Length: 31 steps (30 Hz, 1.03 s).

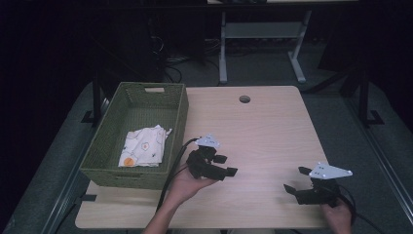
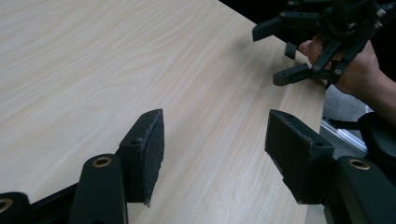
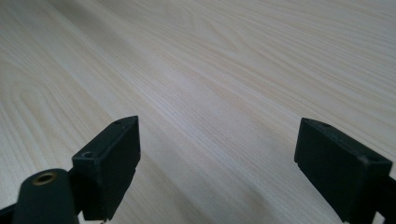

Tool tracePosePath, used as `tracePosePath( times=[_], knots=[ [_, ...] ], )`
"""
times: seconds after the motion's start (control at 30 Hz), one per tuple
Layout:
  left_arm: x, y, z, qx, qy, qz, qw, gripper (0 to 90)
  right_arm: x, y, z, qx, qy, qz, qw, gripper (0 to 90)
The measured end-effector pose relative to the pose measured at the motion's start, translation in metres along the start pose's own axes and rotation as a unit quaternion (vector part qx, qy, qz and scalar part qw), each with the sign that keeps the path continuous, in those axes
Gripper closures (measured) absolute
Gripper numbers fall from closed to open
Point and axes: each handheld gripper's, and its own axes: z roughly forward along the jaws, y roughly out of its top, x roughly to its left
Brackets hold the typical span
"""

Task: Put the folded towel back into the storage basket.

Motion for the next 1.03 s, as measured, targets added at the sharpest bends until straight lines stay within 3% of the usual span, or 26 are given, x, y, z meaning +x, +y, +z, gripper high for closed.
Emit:
tracePosePath(
  times=[0.47, 0.57, 0.63, 0.77, 0.87, 1.03],
  knots=[
    [-0.012, -0.034, 0.021, 0.006, -0.012, 0.017, 0.9998, 38.0, -0.003, -0.001, -0.001, 0.002, -0.008, 0.007, 0.9999, 14.0],
    [-0.013, -0.043, 0.024, 0.003, -0.020, 0.008, 0.9998, 37.8, -0.002, -0.002, -0.001, 0.004, -0.009, 0.006, 0.9999, 13.9],
    [-0.015, -0.046, 0.028, 0.025, -0.012, 0.018, 0.9995, 37.6, -0.002, -0.002, 0.000, 0.005, -0.008, 0.004, 0.9999, 14.0],
    [-0.019, -0.054, 0.029, 0.021, -0.014, 0.021, 0.9995, 36.6, 0.000, 0.000, 0.000, 0.007, -0.005, -0.001, 1.0000, 13.9],
    [-0.022, -0.057, 0.030, 0.016, -0.022, 0.016, 0.9995, 36.6, 0.002, 0.000, 0.000, 0.006, 0.000, -0.004, 1.0000, 14.0],
    [-0.024, -0.054, 0.027, 0.011, -0.013, 0.028, 0.9995, 34.9, 0.001, 0.002, 0.002, 0.007, 0.005, -0.006, 0.9999, 14.0]
  ],
)
